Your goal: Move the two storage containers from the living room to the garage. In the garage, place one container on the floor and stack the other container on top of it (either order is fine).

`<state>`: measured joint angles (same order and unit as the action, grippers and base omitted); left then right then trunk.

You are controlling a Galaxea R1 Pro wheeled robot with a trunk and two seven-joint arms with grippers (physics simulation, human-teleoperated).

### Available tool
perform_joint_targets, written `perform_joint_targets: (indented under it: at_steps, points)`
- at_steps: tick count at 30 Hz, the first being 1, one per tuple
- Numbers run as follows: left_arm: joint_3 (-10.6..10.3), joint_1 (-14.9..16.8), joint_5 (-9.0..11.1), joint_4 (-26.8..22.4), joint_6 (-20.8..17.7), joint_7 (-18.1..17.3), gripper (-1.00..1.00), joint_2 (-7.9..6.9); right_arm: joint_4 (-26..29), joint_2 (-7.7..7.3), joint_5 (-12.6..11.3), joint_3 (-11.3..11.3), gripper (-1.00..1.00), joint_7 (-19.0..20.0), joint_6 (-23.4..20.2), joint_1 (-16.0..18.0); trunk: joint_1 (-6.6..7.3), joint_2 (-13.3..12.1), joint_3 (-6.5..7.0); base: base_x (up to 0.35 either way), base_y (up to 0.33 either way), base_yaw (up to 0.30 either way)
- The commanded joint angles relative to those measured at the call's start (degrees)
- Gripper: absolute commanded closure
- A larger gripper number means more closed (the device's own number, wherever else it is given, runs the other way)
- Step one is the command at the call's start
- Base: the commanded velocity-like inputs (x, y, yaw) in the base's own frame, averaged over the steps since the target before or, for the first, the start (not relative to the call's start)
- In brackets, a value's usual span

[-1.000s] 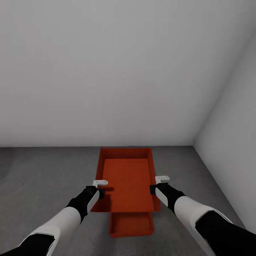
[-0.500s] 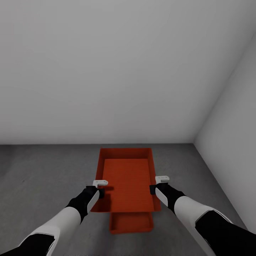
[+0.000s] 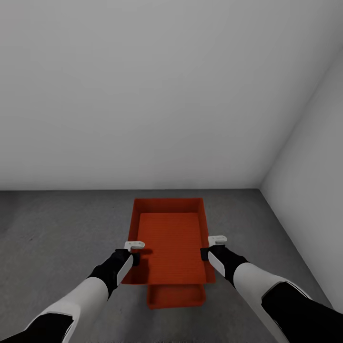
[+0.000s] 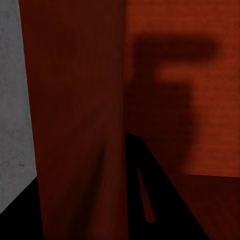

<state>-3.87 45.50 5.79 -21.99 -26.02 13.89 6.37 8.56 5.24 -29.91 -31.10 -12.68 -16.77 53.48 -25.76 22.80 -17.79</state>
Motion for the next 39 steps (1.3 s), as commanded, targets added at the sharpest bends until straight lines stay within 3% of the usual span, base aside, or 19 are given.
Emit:
perform_joint_targets:
  at_steps: [1, 39]
  points:
    - [-2.10, 0.03, 1.57, -0.25, 0.01, 0.52, 1.00, -0.48, 0.06, -0.14, -3.14, -1.42, 1.00, -0.24, -0.64, 0.04, -0.03, 0.12, -0.20, 0.000, 0.000, 0.000]
    - [-2.07, 0.04, 1.56, -0.25, 0.01, 0.58, 1.00, -0.48, 0.06, -0.22, -3.14, -1.43, 1.00, -0.24, -0.64, 0.04, -0.03, 0.12, -3.76, 0.000, 0.000, 0.000]
